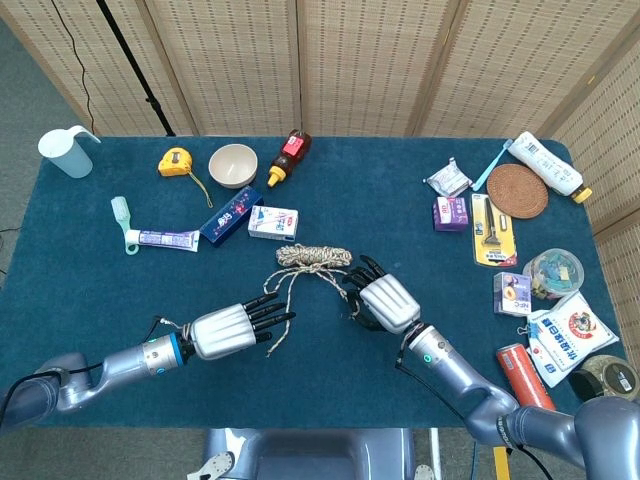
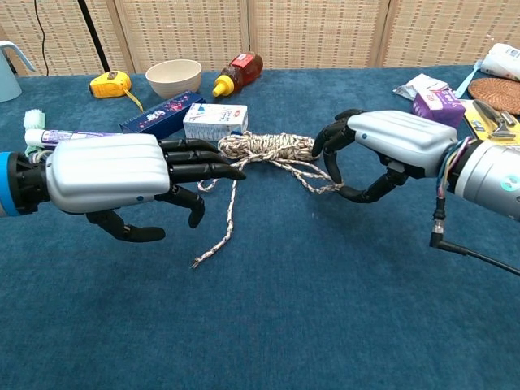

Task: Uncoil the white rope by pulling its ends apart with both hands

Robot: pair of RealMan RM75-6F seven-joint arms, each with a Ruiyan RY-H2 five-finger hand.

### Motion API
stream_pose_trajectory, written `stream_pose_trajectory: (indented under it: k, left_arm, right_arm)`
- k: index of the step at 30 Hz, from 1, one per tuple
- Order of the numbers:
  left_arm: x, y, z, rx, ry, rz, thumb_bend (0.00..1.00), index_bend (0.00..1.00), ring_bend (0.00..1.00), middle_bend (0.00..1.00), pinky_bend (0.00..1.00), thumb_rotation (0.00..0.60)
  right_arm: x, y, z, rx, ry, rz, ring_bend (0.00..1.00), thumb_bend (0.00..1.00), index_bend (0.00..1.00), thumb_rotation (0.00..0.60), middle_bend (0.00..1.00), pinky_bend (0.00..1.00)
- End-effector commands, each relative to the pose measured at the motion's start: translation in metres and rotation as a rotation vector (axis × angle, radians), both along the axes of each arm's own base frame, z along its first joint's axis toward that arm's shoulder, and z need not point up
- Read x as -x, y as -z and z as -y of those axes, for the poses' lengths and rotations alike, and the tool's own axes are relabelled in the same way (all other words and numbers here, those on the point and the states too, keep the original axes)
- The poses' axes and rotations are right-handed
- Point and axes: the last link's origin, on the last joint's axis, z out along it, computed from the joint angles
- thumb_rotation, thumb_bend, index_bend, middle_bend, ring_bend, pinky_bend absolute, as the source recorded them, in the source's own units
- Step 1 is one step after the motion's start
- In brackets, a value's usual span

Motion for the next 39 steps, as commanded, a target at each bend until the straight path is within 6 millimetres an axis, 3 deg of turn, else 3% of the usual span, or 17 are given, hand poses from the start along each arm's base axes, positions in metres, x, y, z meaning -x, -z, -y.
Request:
stream_pose_trajectory:
  k: [1, 39]
  left_arm:
    - [-0.004, 0.008, 0.0, 0.01, 0.022, 0.001, 0.34, 0.41, 0.0, 0.0, 0.0, 0.6]
    - [-0.002, 0.047, -0.004, 0.006, 0.015, 0.003, 0.34, 0.41, 0.0, 0.0, 0.0, 0.6]
  right_arm:
    - [0.002, 0.0, 0.0, 0.0, 0.008, 0.0, 0.19, 0.43, 0.67, 0.6, 0.27, 0.0]
    - [0.02, 0.007, 0.006, -0.005, 0.07, 0.001, 0.19, 0.43, 0.68, 0.6, 0.27, 0.0]
